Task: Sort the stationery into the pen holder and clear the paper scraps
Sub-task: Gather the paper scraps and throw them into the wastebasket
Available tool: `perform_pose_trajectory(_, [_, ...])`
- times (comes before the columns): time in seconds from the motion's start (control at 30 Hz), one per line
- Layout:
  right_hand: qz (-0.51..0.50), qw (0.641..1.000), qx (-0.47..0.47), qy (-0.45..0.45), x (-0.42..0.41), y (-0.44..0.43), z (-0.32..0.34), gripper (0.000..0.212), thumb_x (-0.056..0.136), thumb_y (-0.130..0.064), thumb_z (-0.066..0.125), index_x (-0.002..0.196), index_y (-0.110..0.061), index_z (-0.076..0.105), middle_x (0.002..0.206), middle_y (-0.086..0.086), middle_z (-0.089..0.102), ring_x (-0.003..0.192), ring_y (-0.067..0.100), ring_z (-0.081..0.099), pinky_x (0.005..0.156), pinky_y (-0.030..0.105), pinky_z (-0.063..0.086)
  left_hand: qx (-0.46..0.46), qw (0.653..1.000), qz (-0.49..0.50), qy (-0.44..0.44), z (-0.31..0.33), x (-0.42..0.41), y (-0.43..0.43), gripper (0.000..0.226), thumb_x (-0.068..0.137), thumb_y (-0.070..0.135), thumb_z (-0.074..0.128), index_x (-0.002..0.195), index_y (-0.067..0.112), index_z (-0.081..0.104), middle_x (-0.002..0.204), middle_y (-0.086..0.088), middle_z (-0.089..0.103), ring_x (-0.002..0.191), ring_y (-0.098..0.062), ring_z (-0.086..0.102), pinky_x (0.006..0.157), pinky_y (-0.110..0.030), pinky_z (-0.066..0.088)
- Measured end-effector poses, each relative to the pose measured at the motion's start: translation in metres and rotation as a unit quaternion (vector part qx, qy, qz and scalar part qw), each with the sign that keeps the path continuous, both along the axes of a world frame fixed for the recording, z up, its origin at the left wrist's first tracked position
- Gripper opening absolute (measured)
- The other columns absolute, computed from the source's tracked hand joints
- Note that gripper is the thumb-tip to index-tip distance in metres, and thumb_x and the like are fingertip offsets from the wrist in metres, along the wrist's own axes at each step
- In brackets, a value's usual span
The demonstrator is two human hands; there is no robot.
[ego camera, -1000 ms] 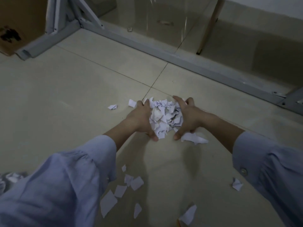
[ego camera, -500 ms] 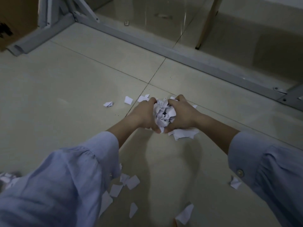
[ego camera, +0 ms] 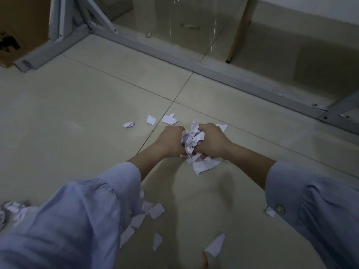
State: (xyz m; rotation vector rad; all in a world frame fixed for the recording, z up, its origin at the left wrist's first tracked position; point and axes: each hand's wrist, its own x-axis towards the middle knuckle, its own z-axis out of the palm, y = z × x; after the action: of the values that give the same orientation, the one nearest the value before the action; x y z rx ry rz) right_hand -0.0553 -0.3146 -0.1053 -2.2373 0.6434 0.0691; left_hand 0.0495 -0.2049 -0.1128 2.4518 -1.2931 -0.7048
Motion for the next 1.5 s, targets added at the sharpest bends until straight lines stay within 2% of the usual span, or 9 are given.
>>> perform_pose_trajectory(0.2, [-0.057, 0.995, 0.075, 0.013, -0.011, 0.003, 0.026, 0.029, 0.072, 0.006, 0.061, 0.062, -0.020, 0.051, 0.054, -0.003, 0.058, 0.039, 0.006, 0.056, 0.036, 0.012, 0.037, 0.002, 1.000, -0.018, 0.004, 0.023, -0.008, -0.002, 0.044, 0.068, 0.009, 0.071, 0.053, 0.016, 0.031, 0.062, -0.001, 0.043, 0.071, -0.023, 0.049, 0.054, -0.027, 0.029])
perform_pose_trajectory(0.33, [-0.080, 0.990, 0.116, -0.010, -0.024, 0.000, 0.054, 0.013, 0.073, 0.001, 0.064, 0.073, -0.010, 0.060, 0.059, 0.004, 0.062, 0.045, 0.018, 0.062, 0.048, 0.026, 0.053, -0.023, 0.999, -0.026, -0.027, 0.049, -0.018, -0.008, 0.044, 0.070, 0.016, 0.073, 0.055, 0.017, 0.032, 0.076, -0.009, 0.055, 0.072, -0.024, 0.052, 0.061, -0.023, 0.031])
perform_pose_trajectory(0.57, [-0.120, 0.987, 0.102, -0.031, -0.066, -0.018, 0.112, 0.013, 0.074, -0.001, 0.067, 0.087, -0.004, 0.062, 0.066, 0.014, 0.064, 0.049, 0.027, 0.061, 0.059, 0.037, 0.053, -0.079, 0.995, -0.044, 0.031, 0.110, -0.053, -0.032, 0.021, 0.069, 0.008, 0.075, 0.076, -0.004, 0.060, 0.086, -0.022, 0.068, 0.079, -0.033, 0.069, 0.073, -0.038, 0.057])
perform_pose_trajectory(0.77, [-0.157, 0.980, 0.109, -0.048, -0.121, -0.041, 0.165, 0.030, 0.072, 0.006, 0.071, 0.101, 0.003, 0.066, 0.078, 0.017, 0.064, 0.056, 0.027, 0.061, 0.054, 0.034, 0.058, -0.111, 0.986, -0.089, 0.088, 0.164, -0.099, -0.070, 0.025, 0.068, 0.001, 0.076, 0.060, 0.012, 0.055, 0.070, -0.011, 0.063, 0.061, -0.023, 0.067, 0.055, -0.021, 0.055])
perform_pose_trajectory(0.9, [-0.196, 0.972, 0.109, -0.063, -0.170, -0.061, 0.202, 0.028, 0.071, 0.003, 0.074, 0.096, -0.006, 0.068, 0.086, 0.011, 0.068, 0.066, 0.024, 0.065, 0.062, 0.036, 0.061, -0.131, 0.975, -0.129, 0.121, 0.200, -0.140, -0.102, 0.015, 0.065, -0.006, 0.076, 0.071, -0.001, 0.063, 0.077, -0.019, 0.066, 0.070, -0.031, 0.068, 0.071, -0.040, 0.060])
perform_pose_trajectory(1.0, [-0.237, 0.962, 0.107, -0.081, -0.224, -0.077, 0.234, 0.029, 0.072, 0.002, 0.074, 0.098, -0.009, 0.068, 0.094, 0.008, 0.069, 0.074, 0.020, 0.067, 0.063, 0.031, 0.060, -0.139, 0.964, -0.176, 0.142, 0.229, -0.183, -0.133, 0.024, 0.064, -0.007, 0.076, 0.062, 0.009, 0.059, 0.071, -0.012, 0.063, 0.059, -0.021, 0.064, 0.060, -0.030, 0.060])
perform_pose_trajectory(1.17, [-0.313, 0.943, 0.096, -0.059, -0.307, -0.098, 0.282, 0.048, 0.072, -0.003, 0.079, 0.116, -0.011, 0.062, 0.113, 0.008, 0.064, 0.091, 0.024, 0.070, 0.064, 0.026, 0.059, -0.155, 0.945, -0.252, 0.142, 0.269, -0.259, -0.180, 0.016, 0.066, -0.001, 0.077, 0.074, 0.002, 0.063, 0.071, -0.012, 0.066, 0.058, -0.017, 0.068, 0.055, -0.027, 0.058])
perform_pose_trajectory(1.27, [-0.359, 0.926, 0.101, -0.065, -0.356, -0.110, 0.305, 0.042, 0.074, 0.000, 0.077, 0.107, -0.019, 0.061, 0.115, 0.003, 0.060, 0.096, 0.022, 0.066, 0.065, 0.026, 0.058, -0.165, 0.928, -0.288, 0.168, 0.292, -0.308, -0.200, 0.023, 0.063, 0.000, 0.080, 0.072, 0.011, 0.062, 0.063, -0.001, 0.063, 0.044, -0.006, 0.063, 0.042, -0.016, 0.049])
perform_pose_trajectory(1.5, [-0.461, 0.877, 0.116, -0.065, -0.453, -0.128, 0.327, 0.055, 0.077, 0.003, 0.072, 0.126, -0.013, 0.055, 0.122, 0.008, 0.061, 0.104, 0.026, 0.065, 0.072, 0.031, 0.059, -0.160, 0.894, -0.366, 0.202, 0.313, -0.407, -0.234, 0.031, 0.064, 0.000, 0.080, 0.091, 0.007, 0.066, 0.087, -0.010, 0.070, 0.074, -0.020, 0.071, 0.063, -0.029, 0.060])
